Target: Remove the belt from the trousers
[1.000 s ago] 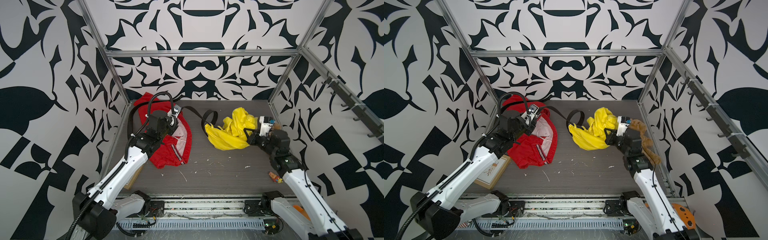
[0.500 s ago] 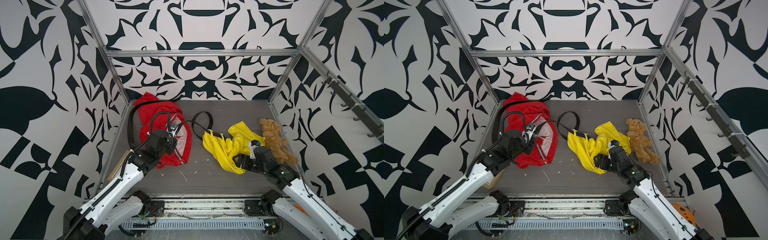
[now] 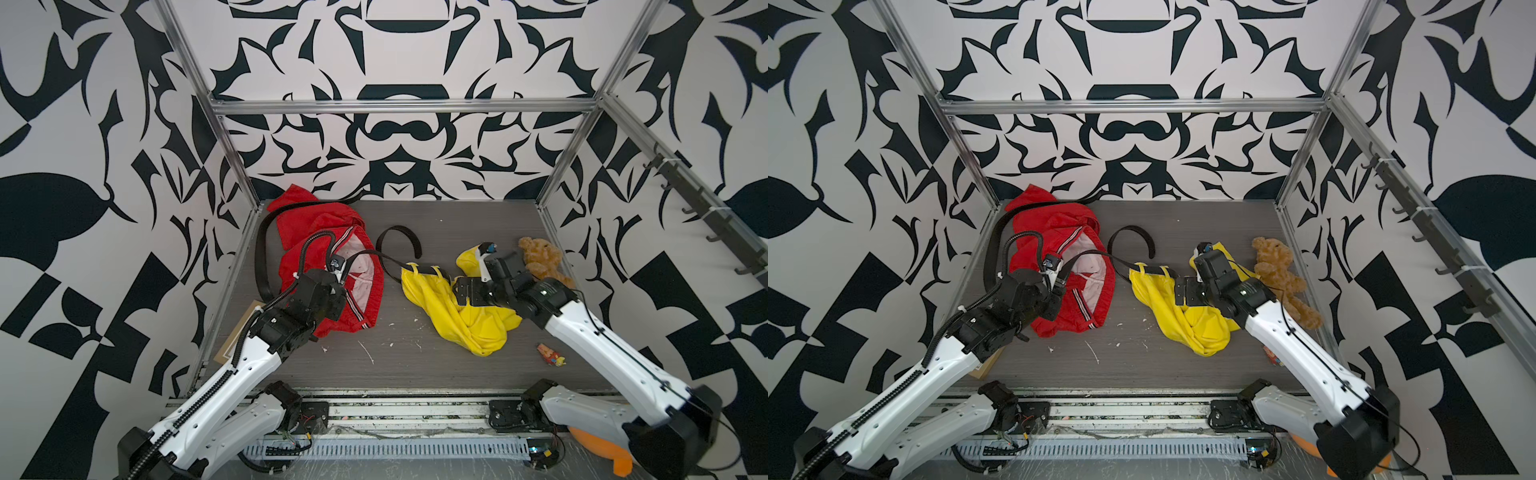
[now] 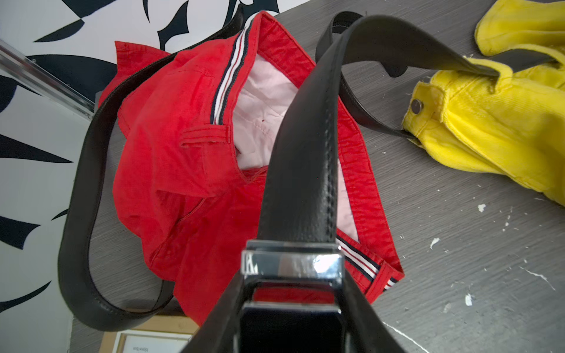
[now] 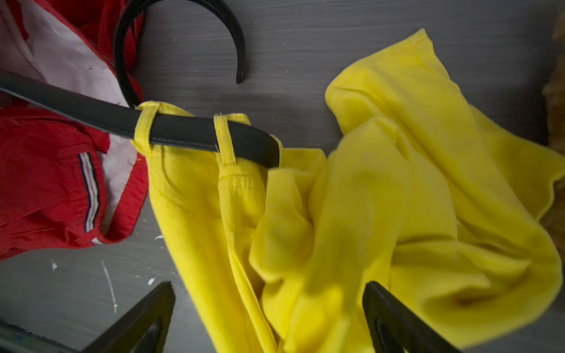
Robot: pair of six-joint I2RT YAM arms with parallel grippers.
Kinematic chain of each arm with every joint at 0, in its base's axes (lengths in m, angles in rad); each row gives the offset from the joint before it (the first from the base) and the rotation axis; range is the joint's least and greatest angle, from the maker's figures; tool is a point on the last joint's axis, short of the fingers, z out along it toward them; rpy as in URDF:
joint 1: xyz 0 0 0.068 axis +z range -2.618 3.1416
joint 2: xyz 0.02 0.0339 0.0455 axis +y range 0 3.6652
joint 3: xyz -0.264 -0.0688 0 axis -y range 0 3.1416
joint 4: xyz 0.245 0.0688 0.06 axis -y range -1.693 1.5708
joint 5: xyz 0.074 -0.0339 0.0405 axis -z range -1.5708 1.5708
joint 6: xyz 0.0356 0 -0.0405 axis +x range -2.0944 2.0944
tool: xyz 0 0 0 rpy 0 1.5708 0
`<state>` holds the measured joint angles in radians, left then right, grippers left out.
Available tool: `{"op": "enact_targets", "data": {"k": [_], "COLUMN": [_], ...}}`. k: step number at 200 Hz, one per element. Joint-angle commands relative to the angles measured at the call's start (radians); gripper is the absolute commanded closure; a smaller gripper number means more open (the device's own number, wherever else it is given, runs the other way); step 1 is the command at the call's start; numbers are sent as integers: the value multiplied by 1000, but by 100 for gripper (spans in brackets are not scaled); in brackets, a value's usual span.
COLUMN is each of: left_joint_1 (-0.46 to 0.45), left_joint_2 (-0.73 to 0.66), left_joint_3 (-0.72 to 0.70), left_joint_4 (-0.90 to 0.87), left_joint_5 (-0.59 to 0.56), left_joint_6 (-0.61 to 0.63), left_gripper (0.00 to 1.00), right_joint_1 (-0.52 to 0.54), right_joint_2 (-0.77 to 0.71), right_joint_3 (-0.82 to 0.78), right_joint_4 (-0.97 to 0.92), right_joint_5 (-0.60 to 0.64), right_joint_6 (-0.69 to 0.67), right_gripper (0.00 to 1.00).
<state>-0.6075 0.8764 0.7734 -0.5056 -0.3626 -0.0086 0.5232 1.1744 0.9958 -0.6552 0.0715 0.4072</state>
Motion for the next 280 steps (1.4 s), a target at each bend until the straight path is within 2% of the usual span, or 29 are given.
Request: {"op": "enact_targets", "data": {"k": [1,18,42,52,70,105,129,144,182,221,228,244,280], "left_joint_1": [-3,-4,-4,-3,-3,-4,-4,-4,-5,-3,-3,-3,-3], "left_joint_2": [-9,5,39,45,49,52,65,73,60,50,49,50,65], "left_joint_3": [-13,-17,3,3,4,1,2,4,6,7,8,7,33], "left_joint_4": [-14,-14,-44,-46,-47,-43,-37,-35,-38,-45,-46,-44,26], "left_joint_5": [-25,-44,-75,-82,-85,-94,-89,-90,-102,-111,-112,-114,-152], "left_joint_6": [-31,-37,-48,-47,-45,-35,-40,-40,-33,-27,-27,-27,43], "left_gripper": [100,100,100,100,100,100,100,100,100,100,100,100,100], "right_joint_1": [1,1,0,0,0,0,0,1,2,3,3,1,-51], "right_joint_2": [77,147,174,178,165,-38,3,49,162,285,291,292,258], "right_joint_3": [-5,-39,-195,-257,-256,-102,16,13,-45,-57,-70,-101,-49], "right_joint_4": [59,71,176,221,193,86,17,69,236,309,334,412,448], "right_joint_5": [57,80,13,-13,-34,-19,-93,-165,-203,-200,-189,-157,-94], "right_joint_6": [-119,-112,-2,37,45,11,-26,-15,2,8,14,18,-40], "right_gripper": [1,8,34,42,40,20,18,22,37,43,47,64,84]}}
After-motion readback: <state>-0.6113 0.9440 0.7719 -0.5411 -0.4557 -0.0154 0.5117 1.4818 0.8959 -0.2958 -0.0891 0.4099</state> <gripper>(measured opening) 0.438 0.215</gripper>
